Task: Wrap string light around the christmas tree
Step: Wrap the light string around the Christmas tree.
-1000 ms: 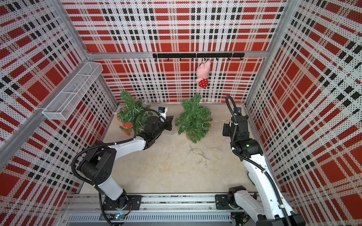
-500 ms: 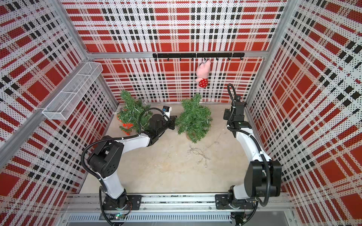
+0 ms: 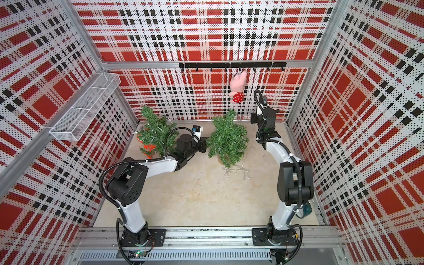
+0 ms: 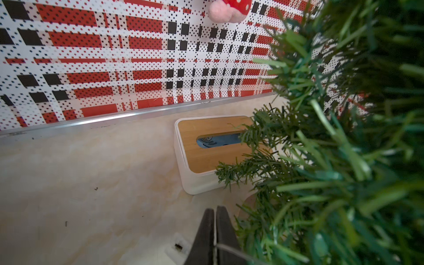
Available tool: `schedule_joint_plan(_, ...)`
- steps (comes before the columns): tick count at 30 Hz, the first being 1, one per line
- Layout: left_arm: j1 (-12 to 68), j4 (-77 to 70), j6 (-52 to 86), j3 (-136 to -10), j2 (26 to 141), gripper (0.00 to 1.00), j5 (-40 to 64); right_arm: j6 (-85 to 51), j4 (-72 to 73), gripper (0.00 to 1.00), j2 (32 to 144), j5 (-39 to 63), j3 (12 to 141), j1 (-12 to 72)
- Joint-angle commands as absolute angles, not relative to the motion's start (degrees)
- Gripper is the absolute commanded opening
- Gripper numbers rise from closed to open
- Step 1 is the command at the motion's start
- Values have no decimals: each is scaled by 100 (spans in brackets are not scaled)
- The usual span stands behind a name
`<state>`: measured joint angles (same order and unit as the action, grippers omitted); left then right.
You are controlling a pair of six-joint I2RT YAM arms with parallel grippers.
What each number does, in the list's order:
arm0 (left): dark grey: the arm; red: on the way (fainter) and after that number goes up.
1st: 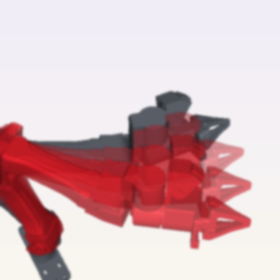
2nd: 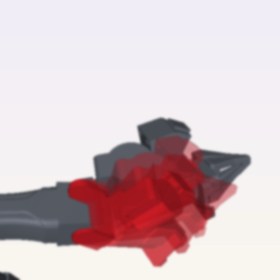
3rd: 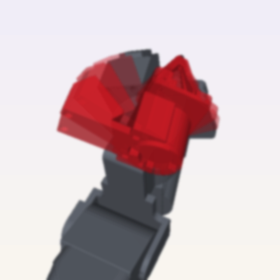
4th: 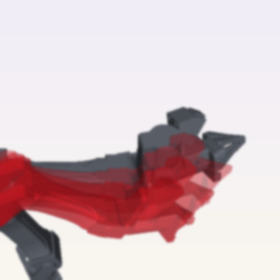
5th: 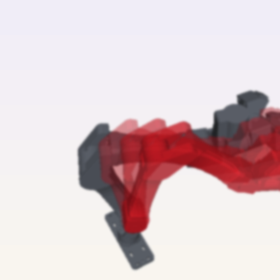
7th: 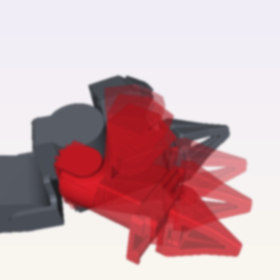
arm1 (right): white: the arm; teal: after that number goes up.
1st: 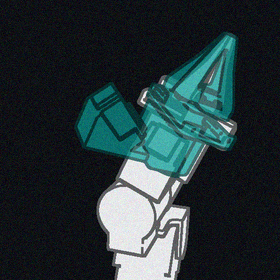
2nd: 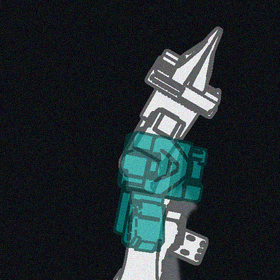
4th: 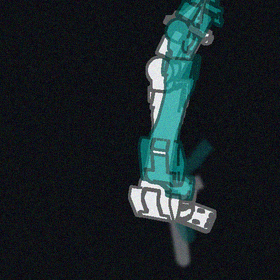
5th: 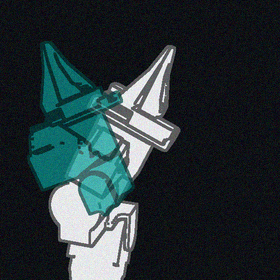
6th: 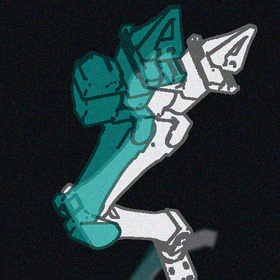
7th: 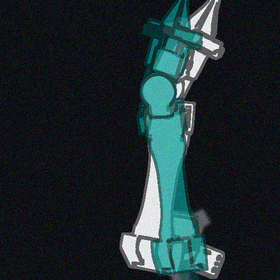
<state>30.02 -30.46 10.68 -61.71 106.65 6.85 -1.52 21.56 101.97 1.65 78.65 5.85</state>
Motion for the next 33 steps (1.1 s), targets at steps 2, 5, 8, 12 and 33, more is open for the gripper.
schedule_joint_plan(2, 2947, -3140, 1210, -6372, 10787, 28, 964, -262, 2715, 0, 10429, 1071, 8006, 734)
schedule_joint_plan(5, 2872, -3067, 1325, -6331, 10725, 39, 1113, -345, 2731, 0, 10475, 1224, 8032, 765)
schedule_joint_plan(8, 2779, -3014, 1450, -6224, 10558, 47, 1266, -433, 2770, 0, 10468, 1373, 8036, 781)
schedule_joint_plan(12, 2711, -2519, 1326, -6218, 10196, 60, 1290, -438, 2742, 0, 10509, 1472, 8126, 827)
schedule_joint_plan(33, 2391, 1882, -73, -9463, 11006, 74, 994, -365, 2654, 0, 11156, 2073, 8919, 1026)
